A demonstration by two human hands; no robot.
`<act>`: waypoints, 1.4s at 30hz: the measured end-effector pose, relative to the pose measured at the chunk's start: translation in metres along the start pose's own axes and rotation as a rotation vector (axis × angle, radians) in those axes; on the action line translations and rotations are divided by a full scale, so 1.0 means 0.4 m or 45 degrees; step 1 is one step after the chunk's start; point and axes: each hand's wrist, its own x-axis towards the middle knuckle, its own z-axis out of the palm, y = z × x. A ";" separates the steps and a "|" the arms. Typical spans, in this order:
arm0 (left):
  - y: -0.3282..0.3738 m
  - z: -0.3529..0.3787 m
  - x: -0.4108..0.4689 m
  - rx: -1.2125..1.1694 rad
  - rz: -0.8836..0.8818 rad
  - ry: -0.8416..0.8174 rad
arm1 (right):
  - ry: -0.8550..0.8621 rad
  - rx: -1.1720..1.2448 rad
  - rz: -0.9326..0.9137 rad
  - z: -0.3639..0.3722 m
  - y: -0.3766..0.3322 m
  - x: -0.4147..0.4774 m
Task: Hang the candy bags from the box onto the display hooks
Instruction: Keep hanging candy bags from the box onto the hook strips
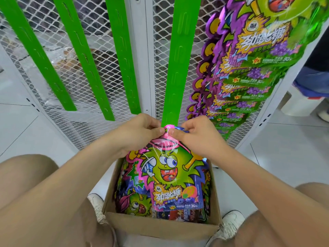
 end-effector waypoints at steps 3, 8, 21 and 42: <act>-0.001 0.009 0.000 -0.016 -0.037 0.018 | -0.039 -0.027 0.053 -0.004 -0.001 -0.002; -0.003 0.008 -0.002 -0.158 -0.074 0.012 | -0.081 -0.077 0.064 -0.019 0.006 -0.003; -0.004 -0.001 -0.016 -0.217 -0.004 0.019 | -0.267 -0.325 -0.413 -0.044 -0.001 -0.055; -0.003 0.003 -0.003 -0.451 -0.251 -0.052 | 0.019 -0.161 -0.317 -0.027 0.000 -0.023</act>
